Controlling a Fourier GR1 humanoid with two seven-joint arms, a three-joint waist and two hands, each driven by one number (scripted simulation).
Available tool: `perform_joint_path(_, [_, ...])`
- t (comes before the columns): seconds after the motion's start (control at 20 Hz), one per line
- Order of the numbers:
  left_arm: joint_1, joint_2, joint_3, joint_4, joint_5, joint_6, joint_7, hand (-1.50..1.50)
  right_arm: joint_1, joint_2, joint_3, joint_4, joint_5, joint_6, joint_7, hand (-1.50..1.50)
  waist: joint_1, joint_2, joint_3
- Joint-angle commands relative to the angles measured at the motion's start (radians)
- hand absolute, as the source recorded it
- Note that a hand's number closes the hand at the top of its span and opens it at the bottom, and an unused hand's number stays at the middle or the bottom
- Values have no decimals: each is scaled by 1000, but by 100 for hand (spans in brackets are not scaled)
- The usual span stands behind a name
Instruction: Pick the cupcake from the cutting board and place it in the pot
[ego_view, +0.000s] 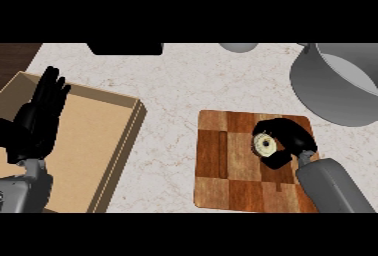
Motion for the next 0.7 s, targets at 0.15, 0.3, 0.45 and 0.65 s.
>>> perform_joint_path(0.15, [17,-54,-3,20,-42,6,-21,0,8,46,-10,68,76,-37,-90,150,0,1,1])
perform_joint_path(0.3, [52,-13,6,-49,-7,-34,14,0,102,-86,89,-71,66,49,-293,150,-2,-4,1])
perform_joint_path(0.45, [32,-30,12,-24,-31,8,-1,0,220,-195,248,-188,105,68,-551,150,-34,-13,2])
perform_joint_path(0.65, [53,-18,29,-12,-17,-8,-2,0,348,-404,271,-334,121,-25,-804,150,-50,-12,1])
